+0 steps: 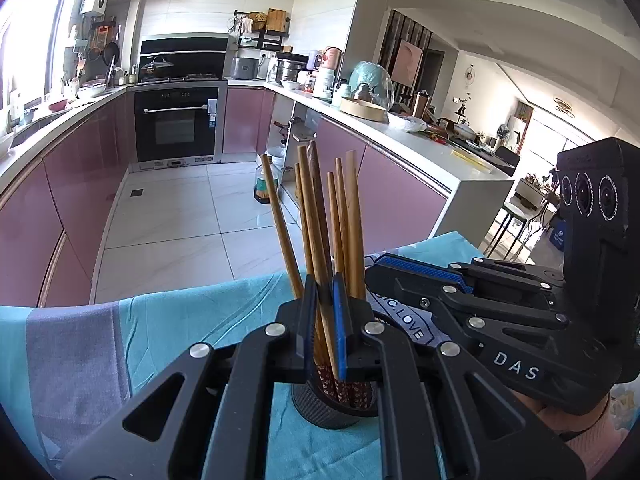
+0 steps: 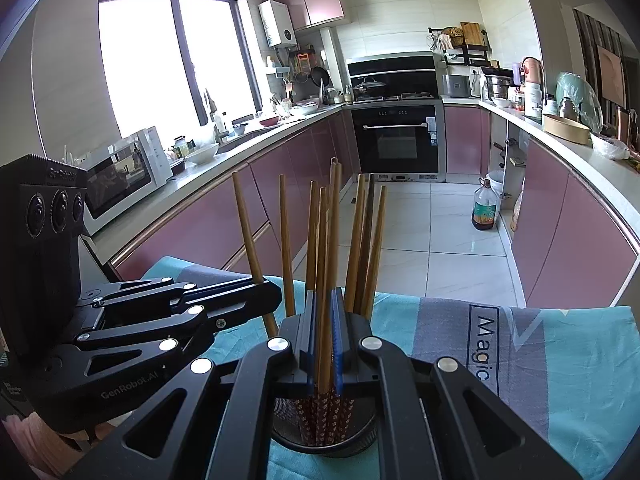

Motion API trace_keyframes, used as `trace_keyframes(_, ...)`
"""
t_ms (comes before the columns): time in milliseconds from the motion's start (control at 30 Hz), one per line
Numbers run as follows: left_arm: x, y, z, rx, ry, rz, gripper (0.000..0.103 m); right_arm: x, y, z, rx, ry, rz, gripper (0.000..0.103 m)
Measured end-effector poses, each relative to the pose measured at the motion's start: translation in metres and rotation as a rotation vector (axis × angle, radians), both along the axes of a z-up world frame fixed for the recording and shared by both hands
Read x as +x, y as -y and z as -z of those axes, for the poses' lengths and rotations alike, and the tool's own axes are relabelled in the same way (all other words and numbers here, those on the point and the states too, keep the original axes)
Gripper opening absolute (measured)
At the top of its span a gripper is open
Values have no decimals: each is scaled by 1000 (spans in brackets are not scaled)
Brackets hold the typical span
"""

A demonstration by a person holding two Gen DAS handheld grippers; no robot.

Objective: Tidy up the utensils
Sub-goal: 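Open both tools to release the chopsticks in the cup and withdraw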

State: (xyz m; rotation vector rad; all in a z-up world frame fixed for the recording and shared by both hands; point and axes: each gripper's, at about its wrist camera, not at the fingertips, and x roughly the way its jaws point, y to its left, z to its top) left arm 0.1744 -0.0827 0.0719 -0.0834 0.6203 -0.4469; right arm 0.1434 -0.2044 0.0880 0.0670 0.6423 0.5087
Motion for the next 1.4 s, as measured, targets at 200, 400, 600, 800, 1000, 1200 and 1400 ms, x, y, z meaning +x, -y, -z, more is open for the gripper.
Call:
trace_keyframes(200,5,-1,5,6,-10,-7,9,2,0,2,4,-6,1,6)
trace_keyframes(400,11,0,9,8,-22,-9,9,4,0,5,10,-18,2,7)
trace_keyframes(600,16,0,12,16,-31,-14,9,3,-1,6,10,-17,1,7)
trace_keyframes(800,18,0,13,16,-33,-18,13,2,2,10,13,-20,6,7)
trace_keyframes(1000,8,-2,12,28,-8,-39,31,-1,4,14,17,-22,15,19)
trace_keyframes(1200,-4,-9,12,37,23,-75,52,-5,8,18,20,-23,33,28)
trace_keyframes(1400,-24,-23,13,48,68,-124,76,-13,13,19,18,-6,56,56)
